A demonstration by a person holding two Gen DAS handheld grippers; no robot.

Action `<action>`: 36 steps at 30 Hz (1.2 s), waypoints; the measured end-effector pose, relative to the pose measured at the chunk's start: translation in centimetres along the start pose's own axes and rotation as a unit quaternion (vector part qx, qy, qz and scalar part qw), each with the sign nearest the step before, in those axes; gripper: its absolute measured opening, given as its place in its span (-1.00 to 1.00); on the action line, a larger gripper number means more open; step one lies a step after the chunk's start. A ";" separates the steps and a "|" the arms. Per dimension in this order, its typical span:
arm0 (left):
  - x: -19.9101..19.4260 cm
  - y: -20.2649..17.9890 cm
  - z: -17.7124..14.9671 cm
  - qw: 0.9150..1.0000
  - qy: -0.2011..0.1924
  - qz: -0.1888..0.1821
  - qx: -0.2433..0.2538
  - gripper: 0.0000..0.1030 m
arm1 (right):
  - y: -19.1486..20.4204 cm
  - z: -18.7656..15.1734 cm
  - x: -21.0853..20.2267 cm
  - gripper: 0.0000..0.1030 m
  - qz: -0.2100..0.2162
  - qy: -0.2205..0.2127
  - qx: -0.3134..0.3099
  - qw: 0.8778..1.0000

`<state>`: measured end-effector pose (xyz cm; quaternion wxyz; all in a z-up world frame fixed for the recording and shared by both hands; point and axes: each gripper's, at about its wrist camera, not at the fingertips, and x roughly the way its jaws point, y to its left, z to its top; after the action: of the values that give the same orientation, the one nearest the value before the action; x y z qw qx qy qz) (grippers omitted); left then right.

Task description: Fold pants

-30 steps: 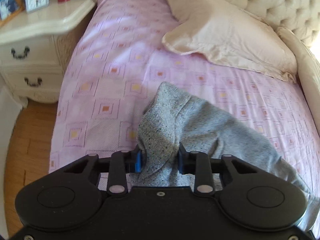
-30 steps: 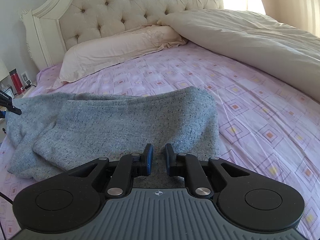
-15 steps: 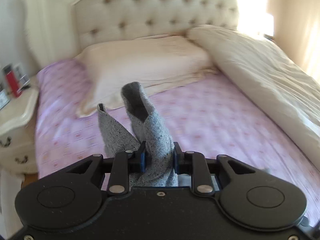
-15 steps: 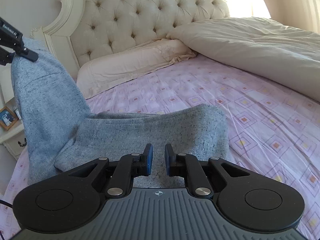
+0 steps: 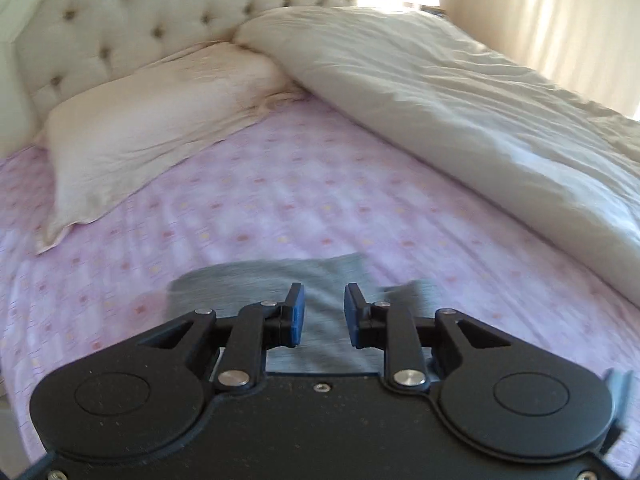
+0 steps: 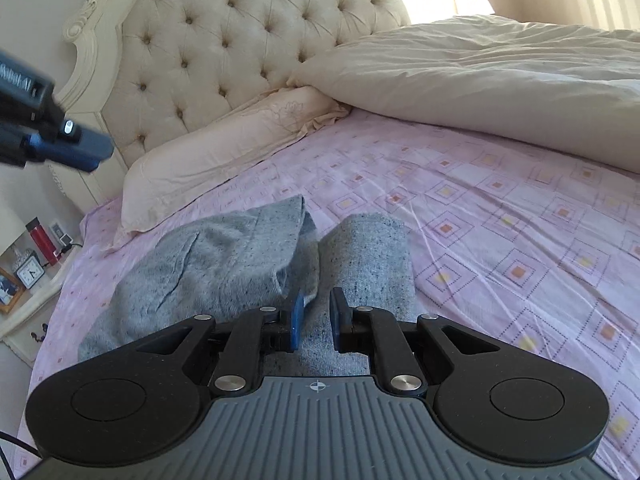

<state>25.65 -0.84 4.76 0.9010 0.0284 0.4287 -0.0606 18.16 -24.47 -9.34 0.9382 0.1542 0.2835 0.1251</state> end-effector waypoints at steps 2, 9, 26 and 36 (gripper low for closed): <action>0.0 2.6 -1.5 0.999 0.005 0.030 -0.010 -0.35 | -0.1 0.1 0.0 -0.59 0.001 -0.008 0.008 1.000; 1.5 8.9 -8.9 0.992 0.058 0.108 0.002 -0.36 | -1.0 0.5 -0.1 -0.46 0.018 -0.023 0.060 0.998; 3.6 6.6 -17.8 0.992 0.075 0.090 0.053 -0.05 | 0.1 2.8 3.2 0.03 0.056 0.058 0.033 0.996; 3.3 10.2 -19.4 0.994 0.102 0.033 0.002 0.02 | -0.1 4.2 8.9 0.23 0.066 0.164 0.054 0.983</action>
<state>14.15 10.99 -10.07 0.8539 0.0499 0.5173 -0.0285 27.71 -22.64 -10.46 0.8590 0.2004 0.4291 0.1945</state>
